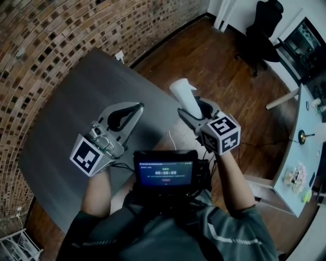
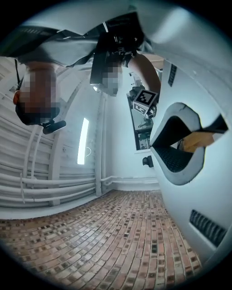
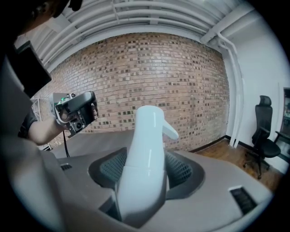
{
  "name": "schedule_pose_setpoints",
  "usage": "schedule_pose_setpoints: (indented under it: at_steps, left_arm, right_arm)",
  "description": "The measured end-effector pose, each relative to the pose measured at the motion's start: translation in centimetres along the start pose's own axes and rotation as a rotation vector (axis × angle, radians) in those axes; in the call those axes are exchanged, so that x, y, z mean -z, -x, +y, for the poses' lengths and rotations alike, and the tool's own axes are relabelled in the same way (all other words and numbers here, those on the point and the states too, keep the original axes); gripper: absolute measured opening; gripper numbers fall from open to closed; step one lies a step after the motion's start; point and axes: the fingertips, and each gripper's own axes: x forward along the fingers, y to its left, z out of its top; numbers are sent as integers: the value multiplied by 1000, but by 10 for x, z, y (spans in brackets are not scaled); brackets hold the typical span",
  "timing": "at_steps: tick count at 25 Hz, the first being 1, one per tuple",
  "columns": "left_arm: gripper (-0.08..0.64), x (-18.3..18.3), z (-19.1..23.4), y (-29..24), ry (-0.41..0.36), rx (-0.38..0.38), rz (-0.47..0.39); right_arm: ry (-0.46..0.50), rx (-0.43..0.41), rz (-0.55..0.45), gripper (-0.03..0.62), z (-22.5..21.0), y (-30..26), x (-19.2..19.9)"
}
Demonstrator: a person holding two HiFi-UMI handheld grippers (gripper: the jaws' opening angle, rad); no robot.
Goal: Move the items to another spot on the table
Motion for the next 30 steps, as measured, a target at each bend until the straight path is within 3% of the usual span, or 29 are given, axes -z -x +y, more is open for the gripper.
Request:
schedule_pose_setpoints:
  at_steps: [5, 10, 17, 22, 25, 30]
  left_arm:
    - [-6, 2, 5, -3, -23, -37, 5]
    - [-6, 14, 25, -29, -40, -125, 73]
    - [-6, 31, 47, -61, -108, -337, 161]
    - [-6, 39, 60, -90, -76, -510, 202]
    - [-6, 36, 70, -104, -141, -626, 216]
    - [-6, 28, 65, -117, -180, -779, 243]
  right_arm:
    - [41, -23, -32, 270, -12, -4, -9]
    - [33, -119, -25, 270, -50, -26, -24]
    - [123, -331, -12, 270, -89, -63, -38]
    - [202, -482, -5, 270, -129, -87, -63]
    - [231, -560, 15, 270, -148, -98, -72]
    - [344, -695, 26, 270, -151, -115, -88]
